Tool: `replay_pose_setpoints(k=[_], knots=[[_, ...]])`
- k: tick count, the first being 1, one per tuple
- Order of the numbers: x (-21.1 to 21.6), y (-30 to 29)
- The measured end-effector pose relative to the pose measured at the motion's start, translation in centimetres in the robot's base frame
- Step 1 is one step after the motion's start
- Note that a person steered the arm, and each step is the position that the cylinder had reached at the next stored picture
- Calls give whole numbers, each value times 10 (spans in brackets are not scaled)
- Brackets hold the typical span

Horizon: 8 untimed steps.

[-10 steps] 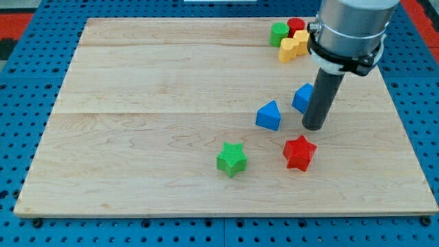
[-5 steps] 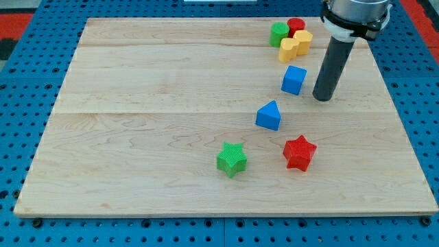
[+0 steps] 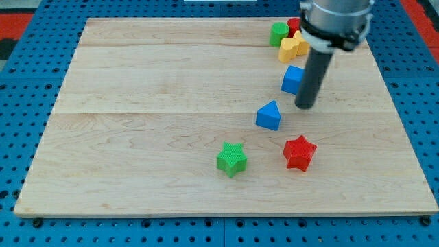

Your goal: Move blue blocks away from the red star

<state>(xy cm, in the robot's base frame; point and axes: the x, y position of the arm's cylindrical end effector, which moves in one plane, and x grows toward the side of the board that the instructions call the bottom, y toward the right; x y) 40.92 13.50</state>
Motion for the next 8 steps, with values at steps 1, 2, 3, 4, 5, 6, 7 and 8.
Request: replay_pose_setpoints(k=[1, 2, 3, 4, 5, 6, 7, 8], knots=[[-23, -6], [-51, -29], [-23, -32], [27, -30], [16, -29], [7, -96], [9, -108], [85, -119]])
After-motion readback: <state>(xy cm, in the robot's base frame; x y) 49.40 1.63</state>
